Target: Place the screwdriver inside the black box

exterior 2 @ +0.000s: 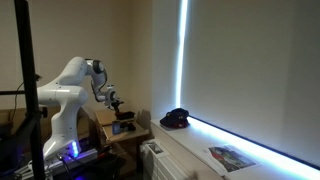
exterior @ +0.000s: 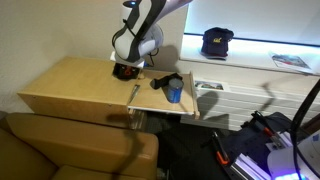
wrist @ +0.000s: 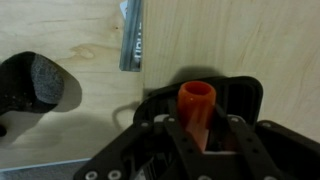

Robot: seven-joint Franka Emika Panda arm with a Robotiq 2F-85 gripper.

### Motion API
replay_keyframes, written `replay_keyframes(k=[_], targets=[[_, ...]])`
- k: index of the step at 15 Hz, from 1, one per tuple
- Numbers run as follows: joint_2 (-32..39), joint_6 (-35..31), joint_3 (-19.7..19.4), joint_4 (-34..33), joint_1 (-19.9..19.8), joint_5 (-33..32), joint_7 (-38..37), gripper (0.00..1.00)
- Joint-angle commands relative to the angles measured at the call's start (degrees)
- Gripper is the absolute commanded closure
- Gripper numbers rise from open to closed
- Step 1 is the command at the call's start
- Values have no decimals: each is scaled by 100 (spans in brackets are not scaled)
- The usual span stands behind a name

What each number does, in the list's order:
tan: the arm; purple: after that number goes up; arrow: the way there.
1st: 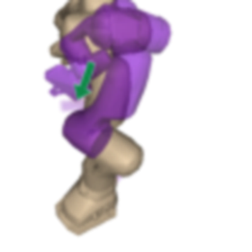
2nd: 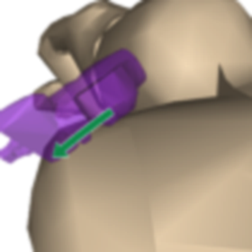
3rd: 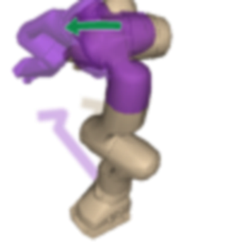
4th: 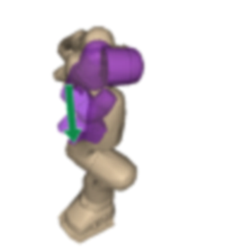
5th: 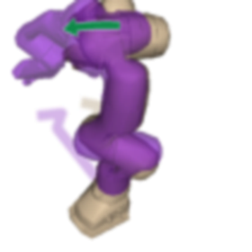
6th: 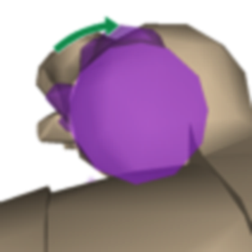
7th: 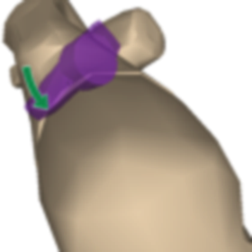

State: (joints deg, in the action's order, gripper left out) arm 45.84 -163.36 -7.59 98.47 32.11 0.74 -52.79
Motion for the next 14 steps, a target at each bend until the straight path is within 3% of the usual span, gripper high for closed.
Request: replay_keyframes(k=[1, 2, 3, 5, 10, 12, 14], targets=[[12, 1, 288, 44, -195, 154, 80, 92], [32, -6, 346, 32, -230, 206, 65, 92], [46, 16, 373, 15, -240, 275, 4, 42], [54, -15, 423, 0, -271, 365, -1, 35], [-15, -189, 412, -14, -274, 481, -45, 0], [-212, -213, 560, 69, -357, 600, 24, 0], [-718, 50, 998, 342, -637, 847, 232, 0]])
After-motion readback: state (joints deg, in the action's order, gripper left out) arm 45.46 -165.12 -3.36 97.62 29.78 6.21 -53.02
